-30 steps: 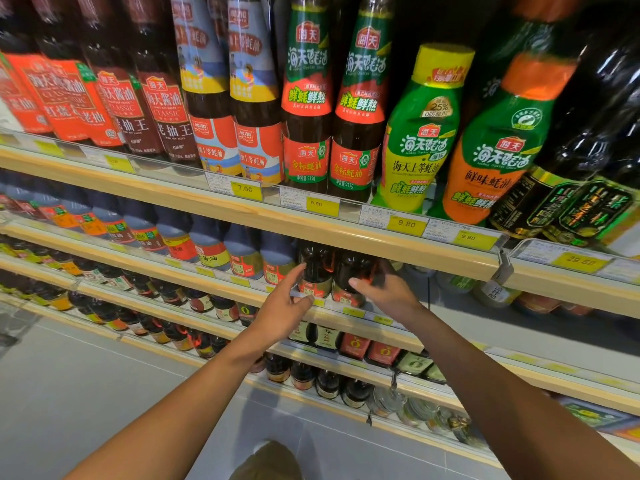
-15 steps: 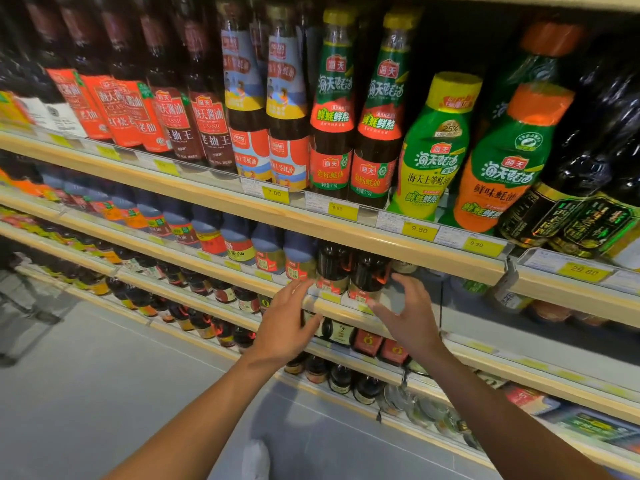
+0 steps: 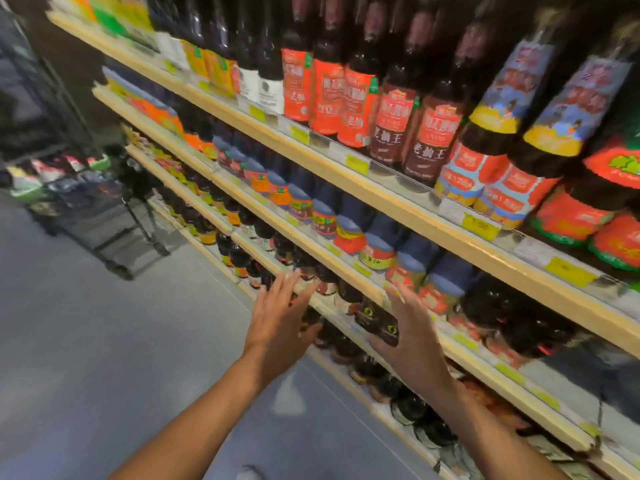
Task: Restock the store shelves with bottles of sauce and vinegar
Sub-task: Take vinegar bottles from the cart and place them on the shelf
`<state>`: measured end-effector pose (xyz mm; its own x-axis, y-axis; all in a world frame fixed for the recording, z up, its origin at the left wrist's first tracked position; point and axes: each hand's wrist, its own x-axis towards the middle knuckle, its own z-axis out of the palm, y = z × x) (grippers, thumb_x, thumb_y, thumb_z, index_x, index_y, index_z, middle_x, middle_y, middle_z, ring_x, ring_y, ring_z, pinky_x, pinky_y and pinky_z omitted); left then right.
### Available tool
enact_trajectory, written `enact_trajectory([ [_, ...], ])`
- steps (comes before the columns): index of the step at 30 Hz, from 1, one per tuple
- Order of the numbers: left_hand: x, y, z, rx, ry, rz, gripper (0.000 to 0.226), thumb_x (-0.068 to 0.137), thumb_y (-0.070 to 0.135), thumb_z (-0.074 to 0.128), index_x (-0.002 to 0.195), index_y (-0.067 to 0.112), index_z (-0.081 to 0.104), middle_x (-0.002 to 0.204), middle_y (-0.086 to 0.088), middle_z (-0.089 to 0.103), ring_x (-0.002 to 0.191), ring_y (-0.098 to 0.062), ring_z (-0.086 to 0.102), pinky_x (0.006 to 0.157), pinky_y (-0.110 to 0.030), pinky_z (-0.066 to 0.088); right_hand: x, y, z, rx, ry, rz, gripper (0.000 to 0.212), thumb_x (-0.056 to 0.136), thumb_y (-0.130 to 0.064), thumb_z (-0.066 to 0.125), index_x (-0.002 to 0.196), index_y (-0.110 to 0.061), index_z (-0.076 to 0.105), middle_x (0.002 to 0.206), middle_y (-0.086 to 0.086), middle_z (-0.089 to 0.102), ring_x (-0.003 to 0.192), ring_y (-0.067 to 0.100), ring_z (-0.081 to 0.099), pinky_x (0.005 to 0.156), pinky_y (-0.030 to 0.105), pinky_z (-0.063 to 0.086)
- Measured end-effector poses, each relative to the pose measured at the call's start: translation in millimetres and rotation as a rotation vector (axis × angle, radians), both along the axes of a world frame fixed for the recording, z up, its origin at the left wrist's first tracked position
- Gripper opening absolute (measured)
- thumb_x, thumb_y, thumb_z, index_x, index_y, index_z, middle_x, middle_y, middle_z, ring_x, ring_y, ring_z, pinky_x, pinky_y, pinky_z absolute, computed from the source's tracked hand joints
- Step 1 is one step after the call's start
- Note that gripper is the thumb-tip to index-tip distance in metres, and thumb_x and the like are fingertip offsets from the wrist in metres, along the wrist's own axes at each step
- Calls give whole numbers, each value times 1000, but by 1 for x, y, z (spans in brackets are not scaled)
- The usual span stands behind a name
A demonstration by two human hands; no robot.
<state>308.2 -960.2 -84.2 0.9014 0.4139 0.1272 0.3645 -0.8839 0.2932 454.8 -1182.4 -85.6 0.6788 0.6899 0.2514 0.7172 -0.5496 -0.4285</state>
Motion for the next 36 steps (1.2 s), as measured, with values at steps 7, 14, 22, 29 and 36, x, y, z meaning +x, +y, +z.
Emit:
enact_trajectory([
  [7, -90, 134, 3, 140, 13, 125, 76, 89, 60, 62, 156, 29, 43, 164, -7, 35, 153, -31, 32, 118, -58, 37, -42, 173, -2, 73, -22, 201, 93, 79, -53, 81, 153, -12, 42, 156, 10, 41, 142, 32, 44, 112, 53, 43],
  [14, -137, 236, 5, 111, 18, 322, 80, 87, 56, 72, 156, 27, 44, 166, -8, 35, 152, -35, 35, 117, -59, 38, -65, 323, 5, -20, -112, 330, 95, 77, -68, 71, 153, -17, 44, 158, 3, 38, 143, 26, 42, 113, 47, 44],
  [22, -139, 353, -15, 143, 27, 485, 78, 93, 64, 58, 160, 33, 35, 170, -4, 24, 158, -29, 22, 123, -54, 25, -56, 480, -5, 12, -135, 492, 86, 87, -58, 71, 156, -20, 39, 165, 5, 31, 151, 29, 32, 122, 51, 25],
  [29, -124, 476, -13, 62, 24, 632, 76, 95, 61, 53, 161, 32, 28, 172, -2, 14, 159, -27, 8, 125, -55, 16, -25, 633, -12, -5, -103, 602, 90, 85, -54, 75, 158, -21, 34, 167, 5, 26, 153, 29, 27, 122, 55, 27],
  [36, -120, 585, 0, 73, 14, 797, 78, 97, 58, 55, 163, 35, 21, 173, 1, 8, 160, -22, -3, 127, -49, 5, -17, 775, -8, -42, -135, 739, 86, 87, -54, 73, 157, -20, 37, 165, 7, 31, 152, 29, 31, 122, 53, 24],
])
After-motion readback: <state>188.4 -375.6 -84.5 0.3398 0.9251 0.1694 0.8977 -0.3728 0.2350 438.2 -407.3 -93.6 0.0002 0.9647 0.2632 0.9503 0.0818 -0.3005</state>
